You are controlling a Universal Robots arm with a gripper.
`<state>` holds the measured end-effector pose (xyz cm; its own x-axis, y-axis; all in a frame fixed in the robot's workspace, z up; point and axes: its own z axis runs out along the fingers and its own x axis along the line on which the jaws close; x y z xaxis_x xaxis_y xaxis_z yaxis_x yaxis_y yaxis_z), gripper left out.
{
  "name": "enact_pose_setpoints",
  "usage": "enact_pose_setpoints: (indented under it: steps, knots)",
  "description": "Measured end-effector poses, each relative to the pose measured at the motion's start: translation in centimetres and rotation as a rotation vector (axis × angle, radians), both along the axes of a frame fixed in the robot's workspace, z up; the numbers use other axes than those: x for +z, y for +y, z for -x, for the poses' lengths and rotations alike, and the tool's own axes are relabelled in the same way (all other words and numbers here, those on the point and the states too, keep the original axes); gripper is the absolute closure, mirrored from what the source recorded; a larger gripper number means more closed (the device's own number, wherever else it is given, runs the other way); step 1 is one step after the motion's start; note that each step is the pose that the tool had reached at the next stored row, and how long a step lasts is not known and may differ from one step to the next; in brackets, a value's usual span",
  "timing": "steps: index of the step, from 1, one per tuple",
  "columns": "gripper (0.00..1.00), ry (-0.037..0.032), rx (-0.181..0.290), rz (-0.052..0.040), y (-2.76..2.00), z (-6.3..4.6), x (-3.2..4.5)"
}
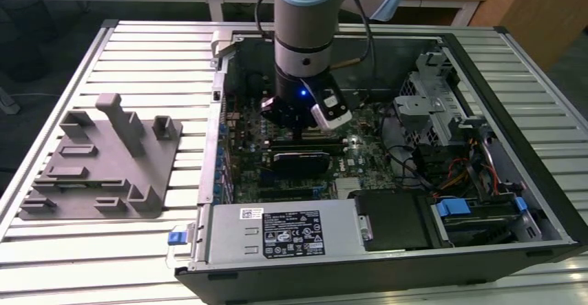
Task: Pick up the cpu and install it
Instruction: 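Install the second cpu locking lever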
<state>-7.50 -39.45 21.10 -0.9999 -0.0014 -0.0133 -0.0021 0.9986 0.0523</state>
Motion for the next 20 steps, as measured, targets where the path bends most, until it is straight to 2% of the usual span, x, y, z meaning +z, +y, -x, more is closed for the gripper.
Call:
enact_pose_setpoints:
  steps: [13,20]
  knots:
    - [0.89,0.0,0.028,-0.0952,-0.36,1.0,-1.02]
    - [0.89,0.0,0.034,-0.1339,-0.66,1.1,-1.48]
